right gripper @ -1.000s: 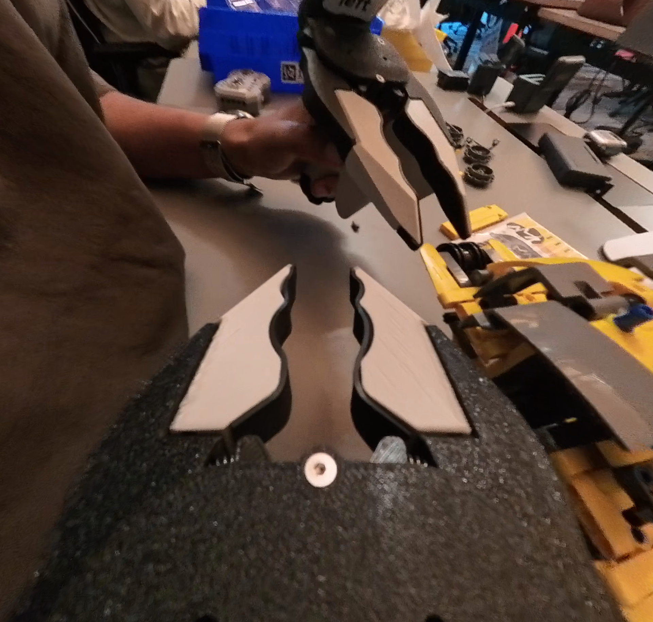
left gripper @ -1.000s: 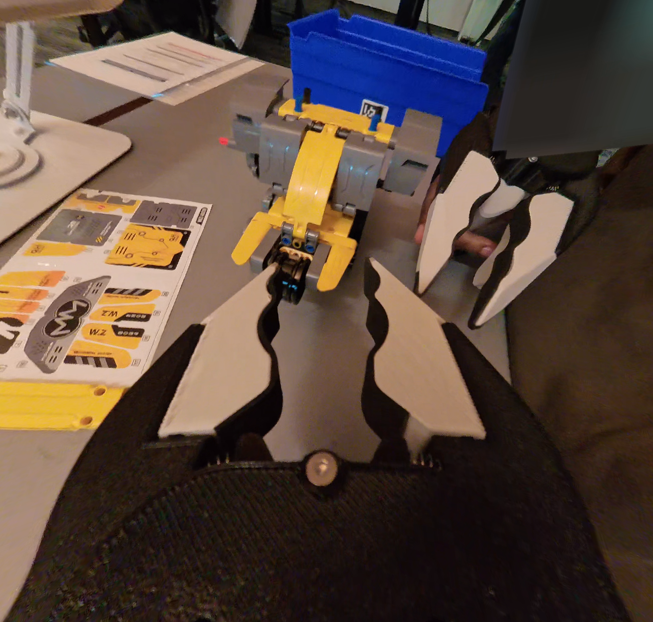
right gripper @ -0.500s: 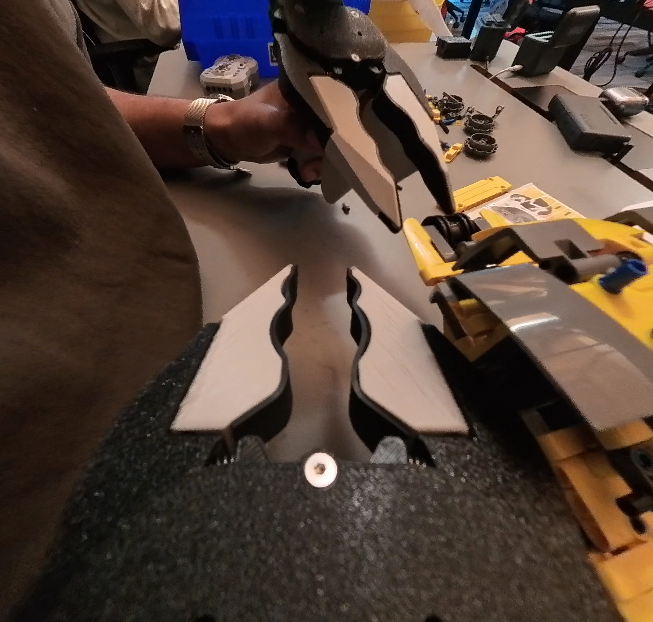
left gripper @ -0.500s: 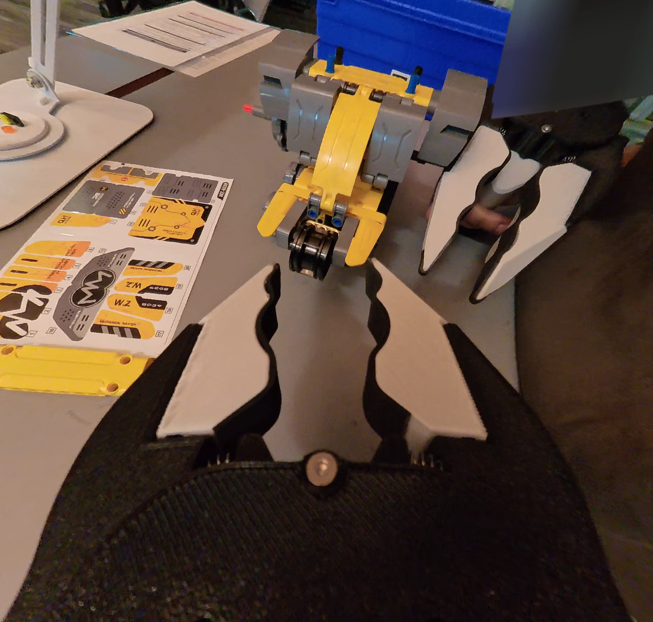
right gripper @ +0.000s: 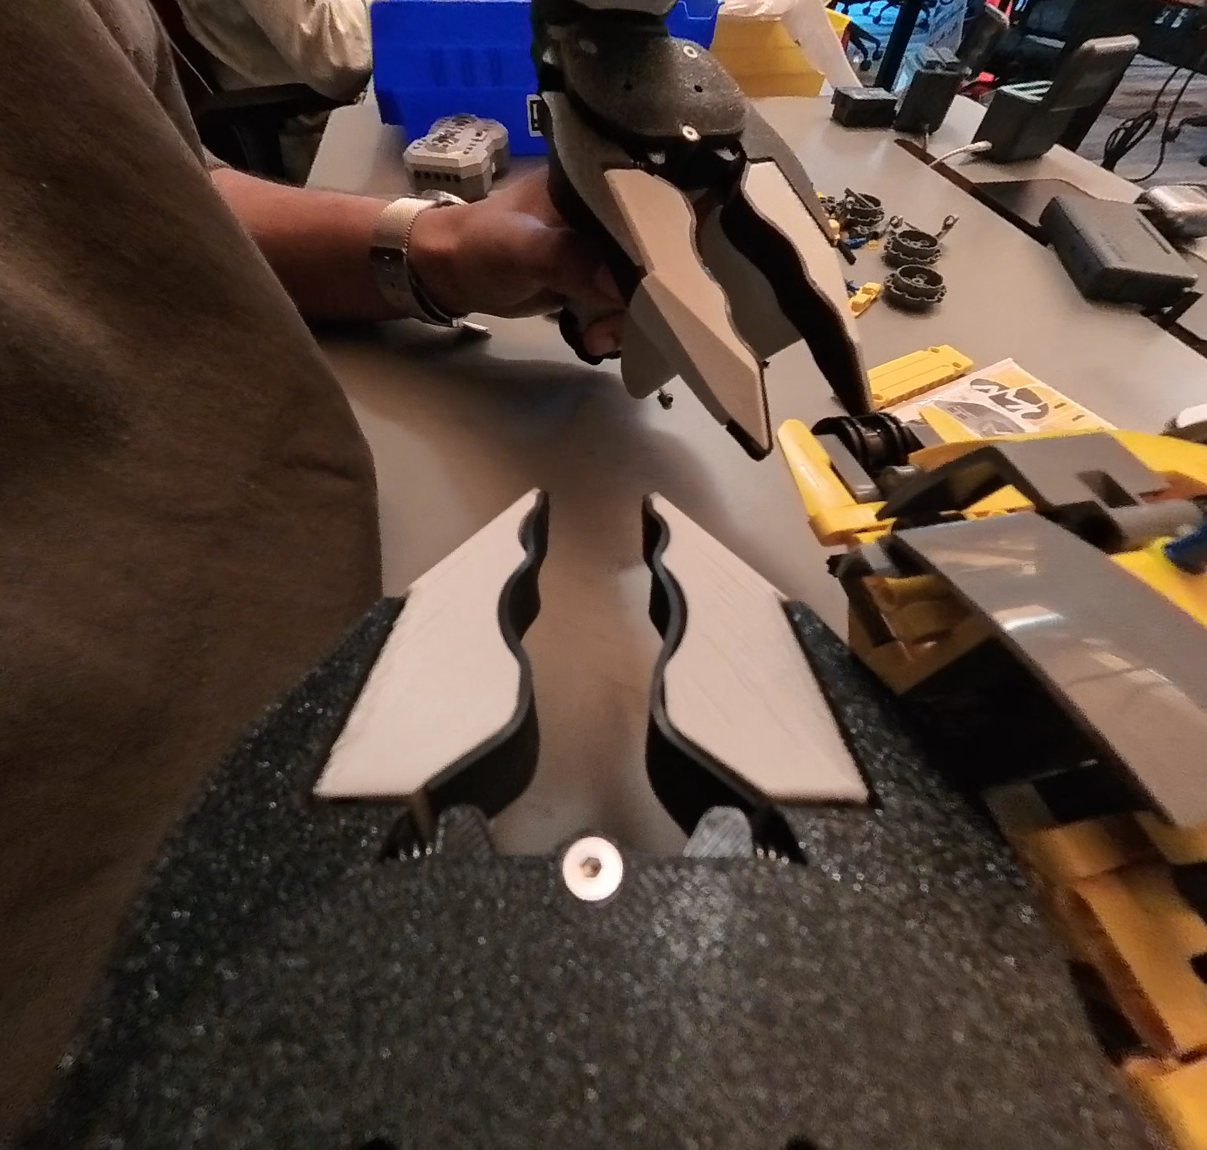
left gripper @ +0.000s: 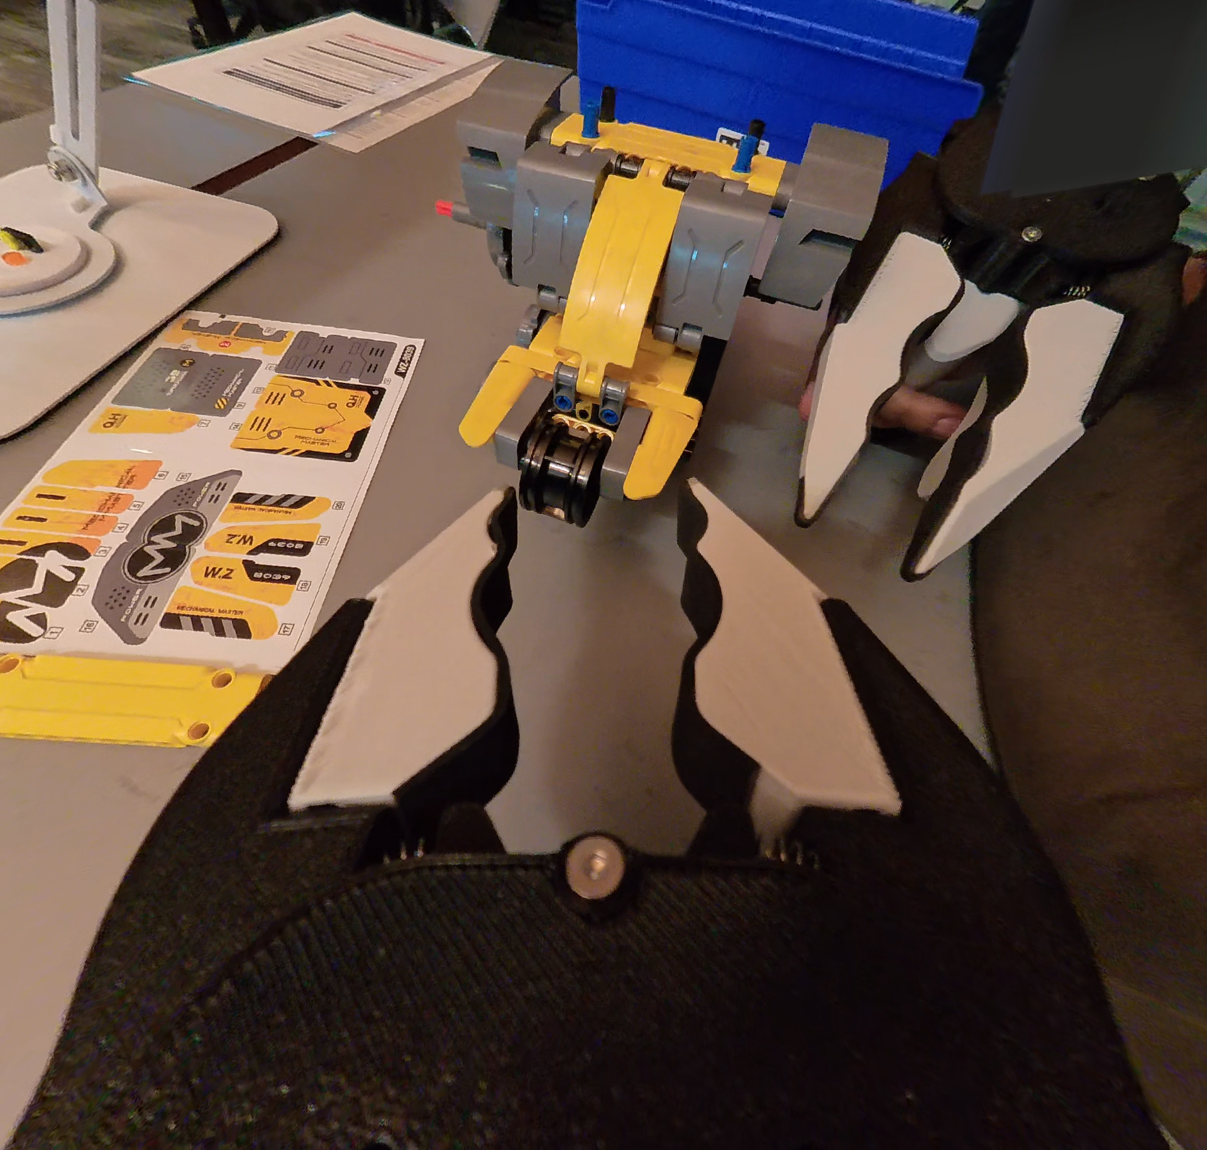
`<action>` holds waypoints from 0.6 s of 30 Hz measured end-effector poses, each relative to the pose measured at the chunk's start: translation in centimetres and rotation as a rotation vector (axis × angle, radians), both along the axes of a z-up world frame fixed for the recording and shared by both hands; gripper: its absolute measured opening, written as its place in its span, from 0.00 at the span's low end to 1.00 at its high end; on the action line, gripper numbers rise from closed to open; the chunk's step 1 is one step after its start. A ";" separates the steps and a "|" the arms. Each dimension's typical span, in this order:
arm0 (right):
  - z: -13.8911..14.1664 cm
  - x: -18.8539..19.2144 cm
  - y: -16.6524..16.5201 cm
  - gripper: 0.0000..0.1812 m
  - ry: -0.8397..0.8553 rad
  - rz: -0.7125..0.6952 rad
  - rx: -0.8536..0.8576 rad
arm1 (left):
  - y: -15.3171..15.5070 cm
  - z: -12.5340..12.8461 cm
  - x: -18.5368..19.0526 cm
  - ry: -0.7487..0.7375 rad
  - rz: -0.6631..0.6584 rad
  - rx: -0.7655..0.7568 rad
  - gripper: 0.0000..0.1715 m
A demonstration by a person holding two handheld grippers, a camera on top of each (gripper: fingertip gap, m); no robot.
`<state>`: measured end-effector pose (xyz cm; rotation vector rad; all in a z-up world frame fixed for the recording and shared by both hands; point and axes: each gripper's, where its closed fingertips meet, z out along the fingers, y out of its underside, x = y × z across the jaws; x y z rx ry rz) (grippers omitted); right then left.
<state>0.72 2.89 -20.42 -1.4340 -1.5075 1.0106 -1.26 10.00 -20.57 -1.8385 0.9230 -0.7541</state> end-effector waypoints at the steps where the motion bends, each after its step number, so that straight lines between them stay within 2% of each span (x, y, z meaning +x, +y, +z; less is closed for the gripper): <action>1: 0.1 0.0 -0.1 0.15 0.004 0.003 -0.001 | 0.0 0.0 0.0 -0.002 0.002 0.003 0.29; 6: -0.5 0.5 1.2 0.13 -0.058 -0.047 0.065 | 0.3 0.1 -0.1 -0.019 0.011 0.000 0.29; 8: -0.5 0.7 1.4 0.11 -0.062 -0.048 0.029 | 0.2 0.3 0.0 -0.049 0.011 -0.011 0.29; 12: 0.6 0.5 0.0 0.11 -0.006 0.020 -0.072 | 0.0 1.2 0.2 -0.121 0.002 -0.025 0.29; 18: 1.3 0.2 -1.4 0.12 0.020 0.048 -0.010 | 0.4 1.3 -0.1 -0.148 0.017 -0.028 0.29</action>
